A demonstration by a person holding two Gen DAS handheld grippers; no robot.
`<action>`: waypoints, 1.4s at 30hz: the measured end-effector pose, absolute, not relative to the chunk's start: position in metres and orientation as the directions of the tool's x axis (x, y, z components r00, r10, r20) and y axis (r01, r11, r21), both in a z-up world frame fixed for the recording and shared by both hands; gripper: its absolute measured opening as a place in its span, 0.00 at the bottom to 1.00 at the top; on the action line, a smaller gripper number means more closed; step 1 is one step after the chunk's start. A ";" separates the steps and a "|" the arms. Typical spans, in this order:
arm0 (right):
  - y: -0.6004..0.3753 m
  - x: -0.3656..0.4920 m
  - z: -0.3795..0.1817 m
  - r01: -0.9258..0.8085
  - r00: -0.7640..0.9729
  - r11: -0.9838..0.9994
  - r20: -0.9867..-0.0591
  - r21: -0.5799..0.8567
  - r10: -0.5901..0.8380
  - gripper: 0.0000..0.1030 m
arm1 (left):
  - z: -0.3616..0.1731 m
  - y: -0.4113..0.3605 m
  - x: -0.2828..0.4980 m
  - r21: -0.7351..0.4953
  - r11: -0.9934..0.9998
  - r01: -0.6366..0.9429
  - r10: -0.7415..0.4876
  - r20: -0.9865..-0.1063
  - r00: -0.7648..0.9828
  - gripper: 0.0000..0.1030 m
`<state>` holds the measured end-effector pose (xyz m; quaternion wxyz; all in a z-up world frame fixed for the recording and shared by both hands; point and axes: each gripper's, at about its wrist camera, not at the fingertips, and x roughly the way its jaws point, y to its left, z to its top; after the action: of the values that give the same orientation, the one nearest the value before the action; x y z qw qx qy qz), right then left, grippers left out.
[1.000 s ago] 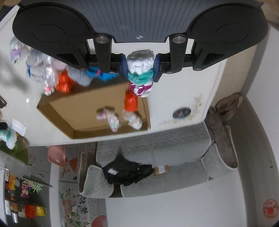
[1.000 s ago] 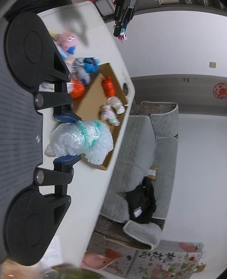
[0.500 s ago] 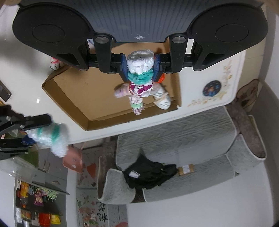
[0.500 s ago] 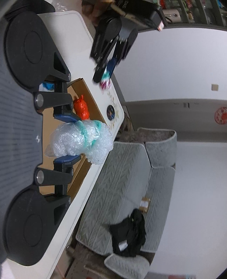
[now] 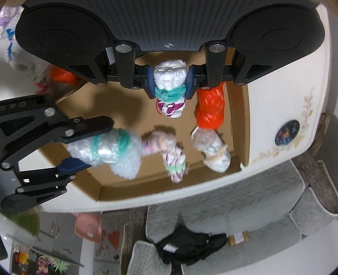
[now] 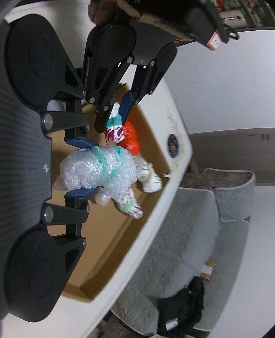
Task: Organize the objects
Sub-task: 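Carry both items into the box and open both grippers to release them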
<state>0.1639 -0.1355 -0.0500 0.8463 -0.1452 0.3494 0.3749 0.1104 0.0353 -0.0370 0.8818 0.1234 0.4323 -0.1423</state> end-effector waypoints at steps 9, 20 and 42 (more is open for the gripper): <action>-0.112 0.169 -0.069 -0.756 0.430 0.654 -0.750 0.004 0.502 0.34 | -0.049 0.048 0.117 0.112 0.945 0.307 -0.089 -0.817 0.570 0.35; -0.085 0.177 -0.079 -0.774 0.430 0.631 -0.778 -0.057 0.458 0.34 | -0.055 0.051 0.130 0.159 0.958 0.239 -0.017 -0.799 0.601 0.35; -0.100 0.166 -0.084 -0.759 0.424 0.648 -0.805 -0.067 0.414 0.75 | -0.054 0.048 0.111 0.174 0.962 0.208 0.023 -0.817 0.577 0.48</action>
<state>0.1659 -0.0997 -0.0844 0.8157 -0.2166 0.3981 0.3595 0.1114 0.0484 -0.0543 0.8788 0.1264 0.4571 -0.0528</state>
